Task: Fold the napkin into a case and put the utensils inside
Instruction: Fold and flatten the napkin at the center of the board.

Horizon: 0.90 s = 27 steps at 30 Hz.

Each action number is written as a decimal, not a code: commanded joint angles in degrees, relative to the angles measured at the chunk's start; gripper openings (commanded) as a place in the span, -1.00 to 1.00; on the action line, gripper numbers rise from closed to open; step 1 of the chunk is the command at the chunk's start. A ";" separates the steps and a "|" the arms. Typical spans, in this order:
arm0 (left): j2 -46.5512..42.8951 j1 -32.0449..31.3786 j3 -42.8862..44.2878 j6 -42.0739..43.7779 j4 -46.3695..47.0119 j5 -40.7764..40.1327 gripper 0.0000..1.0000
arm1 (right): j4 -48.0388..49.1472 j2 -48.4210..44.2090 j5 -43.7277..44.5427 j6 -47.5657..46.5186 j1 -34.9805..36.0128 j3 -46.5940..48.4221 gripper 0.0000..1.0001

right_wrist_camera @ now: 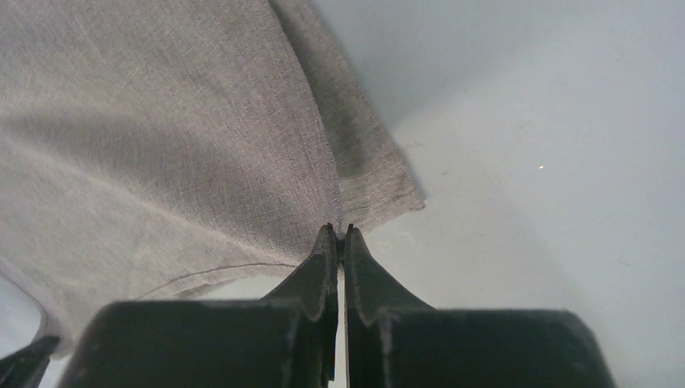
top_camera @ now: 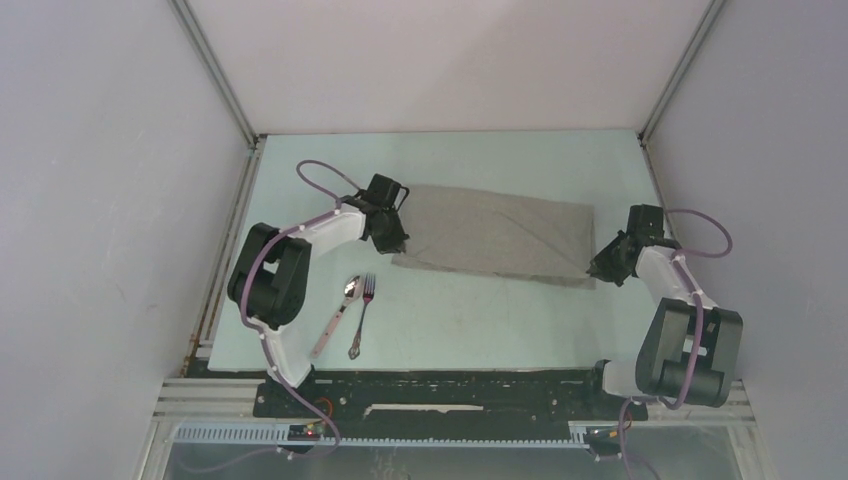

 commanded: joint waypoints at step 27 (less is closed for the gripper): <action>-0.44 -1.88 -2.18 2.17 -0.97 -3.83 -1.00 | 3.35 7.17 3.64 -0.53 -1.09 -0.85 -1.00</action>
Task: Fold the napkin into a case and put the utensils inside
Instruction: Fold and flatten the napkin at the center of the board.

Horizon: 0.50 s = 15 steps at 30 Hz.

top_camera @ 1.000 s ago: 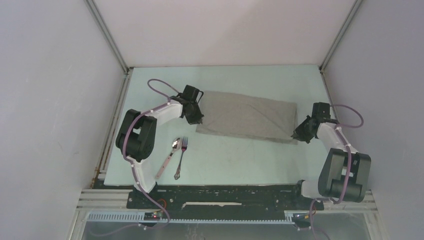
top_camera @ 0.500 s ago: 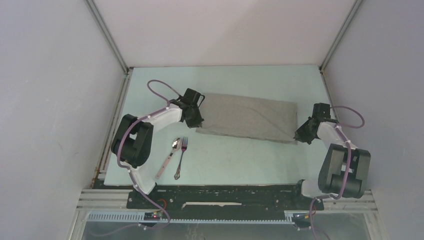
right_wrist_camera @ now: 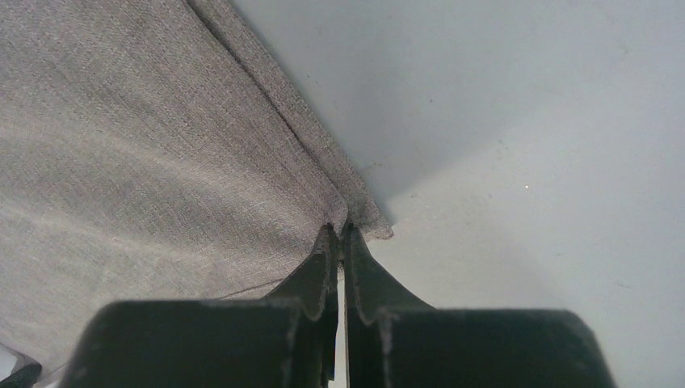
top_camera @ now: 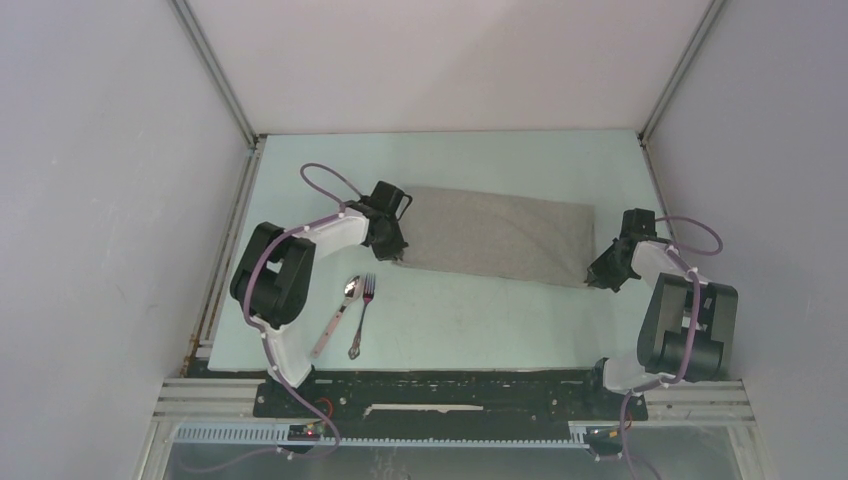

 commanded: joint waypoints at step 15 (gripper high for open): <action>1.84 -0.06 1.49 1.51 -1.04 -2.24 -1.00 | 2.49 1.67 1.77 -0.41 -0.75 -0.11 -1.00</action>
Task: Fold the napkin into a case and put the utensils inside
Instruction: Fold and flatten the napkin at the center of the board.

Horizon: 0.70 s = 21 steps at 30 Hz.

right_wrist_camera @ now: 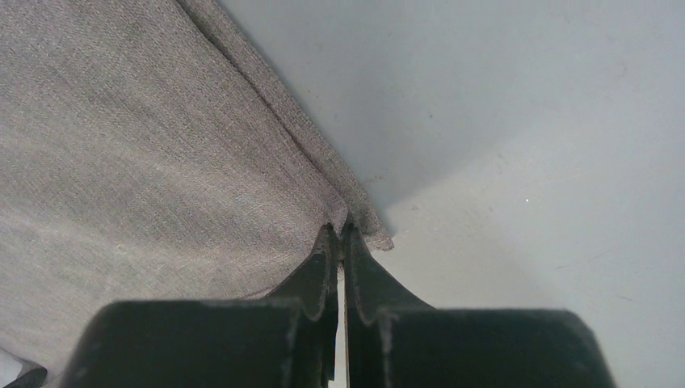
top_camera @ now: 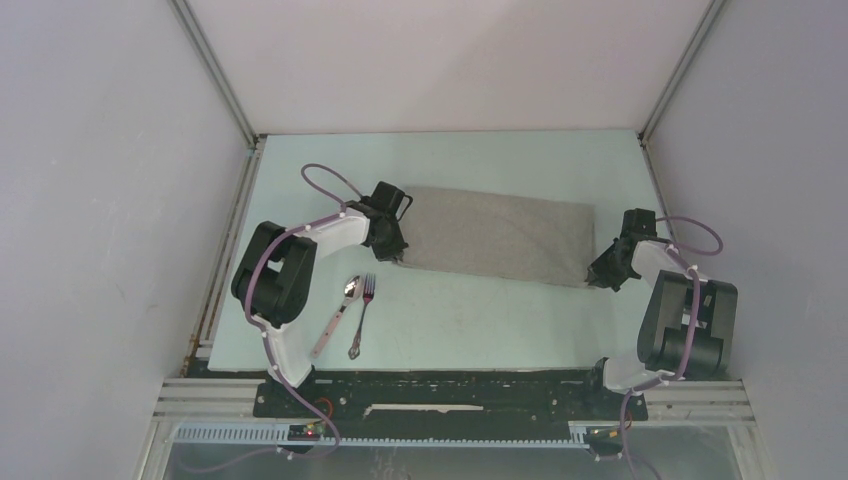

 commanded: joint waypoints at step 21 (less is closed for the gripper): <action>0.44 -0.07 1.62 2.68 -1.81 -2.18 -0.89 | 1.80 3.38 0.74 -1.08 0.23 1.48 -0.52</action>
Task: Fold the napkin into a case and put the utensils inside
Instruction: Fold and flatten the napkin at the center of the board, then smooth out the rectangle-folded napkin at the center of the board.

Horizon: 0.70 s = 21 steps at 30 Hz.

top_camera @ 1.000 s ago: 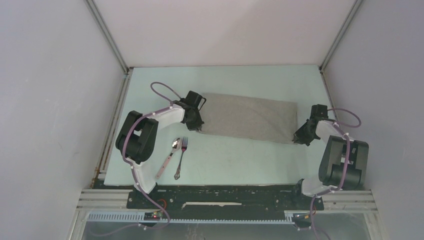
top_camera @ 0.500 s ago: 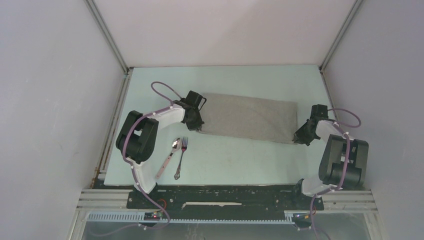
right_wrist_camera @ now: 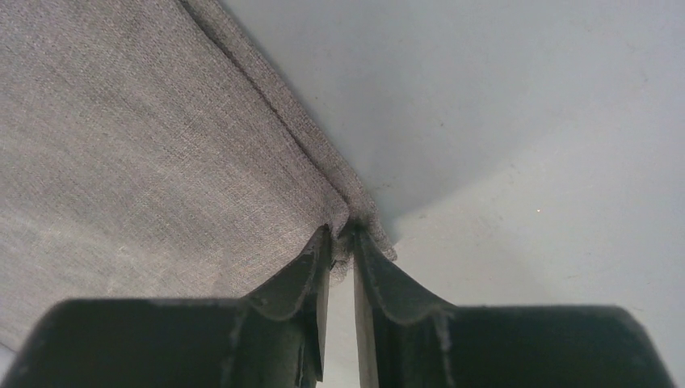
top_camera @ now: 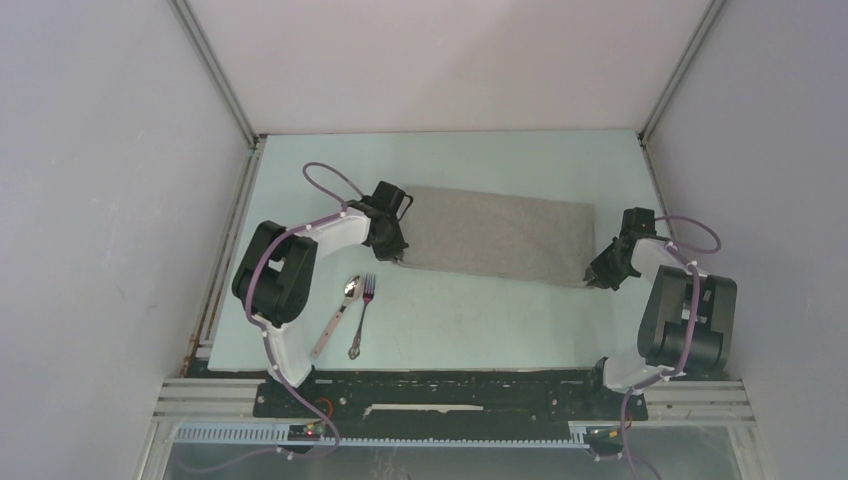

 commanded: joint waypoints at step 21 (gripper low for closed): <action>-14.46 -0.54 -0.08 1.27 -2.44 5.64 0.17 | -6.91 -13.09 -2.69 -5.81 3.01 6.40 0.91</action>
